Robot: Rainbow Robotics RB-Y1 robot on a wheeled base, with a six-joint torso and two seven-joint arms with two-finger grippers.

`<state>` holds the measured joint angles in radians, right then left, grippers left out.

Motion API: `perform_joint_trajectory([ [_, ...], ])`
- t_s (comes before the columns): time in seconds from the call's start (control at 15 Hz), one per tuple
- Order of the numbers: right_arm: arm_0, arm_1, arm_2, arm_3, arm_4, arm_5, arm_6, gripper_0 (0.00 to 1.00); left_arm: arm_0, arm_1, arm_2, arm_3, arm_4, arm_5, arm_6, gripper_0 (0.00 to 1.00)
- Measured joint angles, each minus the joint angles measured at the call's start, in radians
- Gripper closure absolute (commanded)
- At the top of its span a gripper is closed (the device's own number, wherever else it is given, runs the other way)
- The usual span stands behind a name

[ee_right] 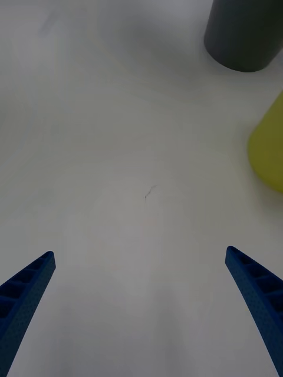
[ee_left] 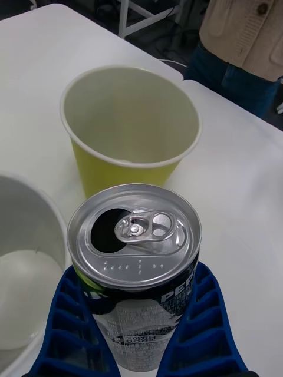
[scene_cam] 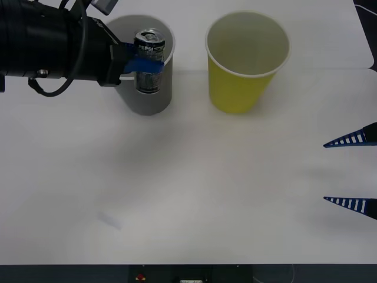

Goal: Put the can into the green bin and the plastic bottle into the gray bin

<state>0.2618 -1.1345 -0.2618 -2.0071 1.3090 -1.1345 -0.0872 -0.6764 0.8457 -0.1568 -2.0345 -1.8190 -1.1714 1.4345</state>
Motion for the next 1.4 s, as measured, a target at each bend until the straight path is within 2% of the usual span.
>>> perform_joint_trajectory([
  [0.13, 0.0, 0.0, 0.0, 0.0, 0.0, 0.0, 0.0, 0.0, -0.111, -0.048, -0.076, 0.118, -0.007, 0.018, -0.007, 1.0],
  [0.33, 0.0, 0.0, 0.0, 0.0, 0.0, 0.0, 0.0, 0.0, -0.29, -0.16, -0.186, 0.337, -0.068, 0.041, -0.059, 1.0],
  [0.6, 0.0, 0.0, 0.0, 0.0, 0.0, 0.0, 0.0, 0.0, -0.467, -0.304, -0.278, 0.559, -0.163, 0.106, -0.079, 1.0],
  [0.73, 0.0, 0.0, 0.0, 0.0, 0.0, 0.0, 0.0, 0.0, -0.537, -0.367, -0.317, 0.661, -0.178, 0.144, -0.09, 1.0],
  [1.07, 0.0, 0.0, 0.0, 0.0, 0.0, 0.0, 0.0, 0.0, -0.622, -0.465, -0.409, 0.821, -0.195, 0.243, -0.097, 1.0],
  [1.27, 0.0, 0.0, 0.0, 0.0, 0.0, 0.0, 0.0, 0.0, -0.626, -0.469, -0.426, 0.827, -0.198, 0.257, -0.102, 1.0],
  [1.33, 0.0, 0.0, 0.0, 0.0, 0.0, 0.0, 0.0, 0.0, -0.626, -0.47, -0.426, 0.826, -0.199, 0.257, -0.104, 0.95],
  [1.4, 0.0, 0.0, 0.0, 0.0, 0.0, 0.0, 0.0, 0.0, -0.627, -0.47, -0.425, 0.826, -0.2, 0.257, -0.105, 0.35],
])
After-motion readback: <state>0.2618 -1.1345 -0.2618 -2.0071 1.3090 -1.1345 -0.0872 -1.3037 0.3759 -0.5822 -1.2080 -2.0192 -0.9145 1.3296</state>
